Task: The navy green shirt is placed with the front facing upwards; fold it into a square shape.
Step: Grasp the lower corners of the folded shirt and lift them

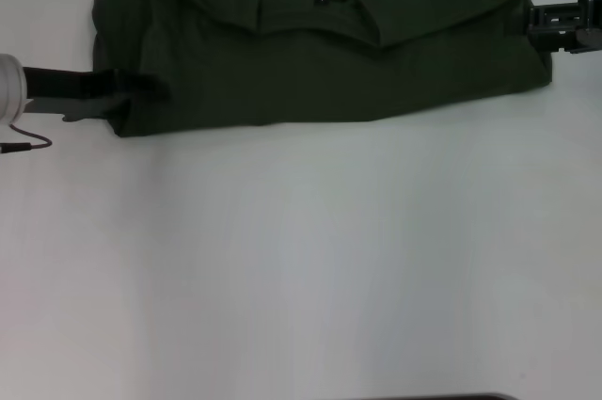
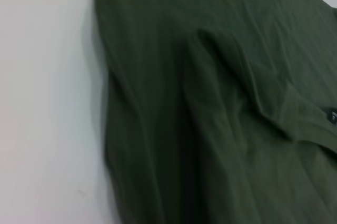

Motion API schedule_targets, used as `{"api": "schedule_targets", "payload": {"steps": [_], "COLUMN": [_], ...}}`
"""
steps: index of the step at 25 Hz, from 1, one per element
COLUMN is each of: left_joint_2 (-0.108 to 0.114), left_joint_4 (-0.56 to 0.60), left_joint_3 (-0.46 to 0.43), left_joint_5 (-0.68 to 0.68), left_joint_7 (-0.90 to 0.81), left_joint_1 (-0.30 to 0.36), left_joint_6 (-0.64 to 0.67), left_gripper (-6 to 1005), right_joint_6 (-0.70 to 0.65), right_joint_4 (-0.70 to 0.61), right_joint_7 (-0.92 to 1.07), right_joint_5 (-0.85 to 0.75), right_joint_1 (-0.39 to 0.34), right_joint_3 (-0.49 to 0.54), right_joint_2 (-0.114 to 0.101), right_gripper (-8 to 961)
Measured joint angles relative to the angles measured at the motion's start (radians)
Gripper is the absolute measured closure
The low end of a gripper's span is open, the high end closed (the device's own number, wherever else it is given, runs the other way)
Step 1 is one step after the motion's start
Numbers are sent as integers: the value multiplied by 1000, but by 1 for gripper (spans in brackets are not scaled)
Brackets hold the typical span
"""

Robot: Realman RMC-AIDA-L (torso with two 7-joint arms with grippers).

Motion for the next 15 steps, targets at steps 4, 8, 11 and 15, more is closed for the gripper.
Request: {"api": "schedule_targets", "payload": {"steps": [4, 8, 11, 15], "left_joint_2": [-5, -9, -9, -4], "left_joint_4": [0, -8, -13, -15], "left_joint_3": [0, 21, 27, 27], "left_joint_5": [4, 14, 16, 44], "left_joint_7": [3, 2, 0, -18], "left_joint_1": [-8, -19, -24, -28], "left_joint_6": [14, 11, 5, -18], "left_gripper": [353, 354, 354, 392], "right_joint_6": [0, 0, 0, 0], "right_joint_4": [0, 0, 0, 0], "right_joint_7": [0, 0, 0, 0], "right_joint_5": [0, 0, 7, 30], "right_joint_1": [3, 4, 4, 0], "right_joint_3": [0, 0, 0, 0], "right_joint_2": [0, 0, 0, 0], "right_gripper": [27, 27, 27, 27]}}
